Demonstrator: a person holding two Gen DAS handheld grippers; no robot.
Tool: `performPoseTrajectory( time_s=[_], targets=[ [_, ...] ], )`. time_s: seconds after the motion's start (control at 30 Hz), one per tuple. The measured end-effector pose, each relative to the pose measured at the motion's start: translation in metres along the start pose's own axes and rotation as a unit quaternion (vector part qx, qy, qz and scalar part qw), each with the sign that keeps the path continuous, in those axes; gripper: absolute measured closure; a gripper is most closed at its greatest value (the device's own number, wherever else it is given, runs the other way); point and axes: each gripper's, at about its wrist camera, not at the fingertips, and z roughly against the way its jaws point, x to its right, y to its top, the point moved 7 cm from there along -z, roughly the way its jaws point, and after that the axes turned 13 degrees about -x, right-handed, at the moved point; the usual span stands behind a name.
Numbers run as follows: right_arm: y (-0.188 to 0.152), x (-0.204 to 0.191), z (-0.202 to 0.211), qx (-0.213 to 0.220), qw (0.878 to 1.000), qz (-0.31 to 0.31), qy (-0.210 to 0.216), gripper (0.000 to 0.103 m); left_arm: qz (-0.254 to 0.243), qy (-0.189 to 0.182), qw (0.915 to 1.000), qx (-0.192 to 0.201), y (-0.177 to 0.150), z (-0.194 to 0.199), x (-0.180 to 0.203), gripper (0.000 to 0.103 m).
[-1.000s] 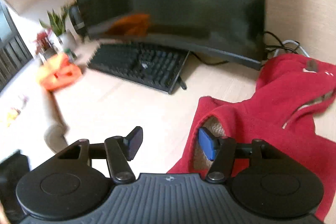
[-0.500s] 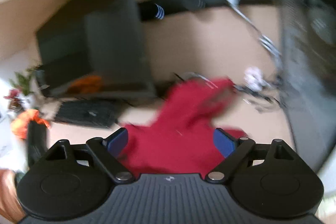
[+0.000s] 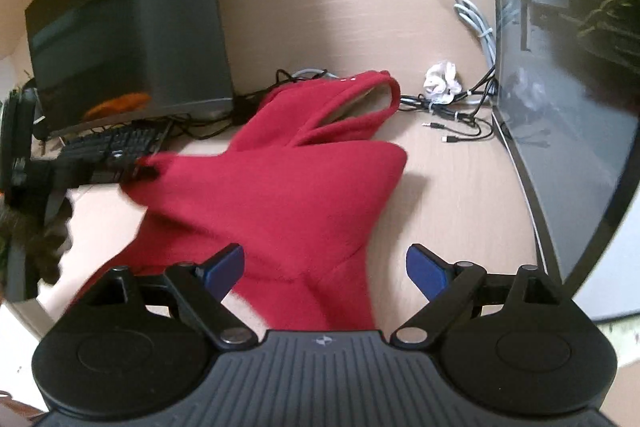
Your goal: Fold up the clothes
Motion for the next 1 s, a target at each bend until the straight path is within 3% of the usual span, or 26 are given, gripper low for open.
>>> performPoseTrajectory(
  time_s=[0.1,0.2,0.33,0.37,0.47,0.53,0.63,0.73,0.9,1.0],
  targets=[
    [0.013,0.003,-0.019,-0.003,1.000,0.009,-0.014,0.016,-0.026,0.006,0.9993,-0.027,-0.019,-0.016,0.002,0.072],
    [0.031,-0.002,-0.034,0.002,0.999,0.020,-0.025,0.033,-0.002,-0.007,0.9999,-0.015,-0.016,0.000,-0.002,0.061],
    [0.044,-0.011,-0.057,-0.002,1.000,0.023,-0.017,0.034,0.041,-0.068,0.9966,0.021,-0.002,0.031,-0.002,0.014],
    [0.045,-0.013,-0.064,-0.006,1.000,0.023,-0.011,0.034,0.051,-0.092,0.9942,0.022,-0.001,0.032,0.001,0.011],
    [0.039,-0.012,-0.091,-0.028,0.999,0.021,-0.009,0.030,0.080,-0.183,0.9796,-0.021,-0.003,0.011,0.013,0.013],
    [0.039,-0.012,-0.104,-0.033,0.999,0.028,-0.015,0.023,0.086,-0.192,0.9757,-0.061,-0.011,-0.016,0.019,0.016],
    [0.044,-0.013,-0.120,-0.034,0.998,0.050,-0.022,0.016,0.057,-0.180,0.9798,-0.066,-0.009,-0.044,0.023,0.021],
    [0.057,-0.012,-0.139,-0.030,0.996,0.074,-0.030,0.010,0.042,-0.170,0.9823,-0.068,0.014,-0.061,0.028,0.021],
    [0.094,0.002,-0.173,-0.022,0.995,0.087,-0.046,0.009,0.014,-0.139,0.9890,-0.048,0.059,-0.102,0.035,0.020],
    [0.105,0.006,-0.172,-0.023,0.995,0.088,-0.049,0.010,0.031,-0.146,0.9877,-0.047,0.073,-0.110,0.033,0.020]
  ],
)
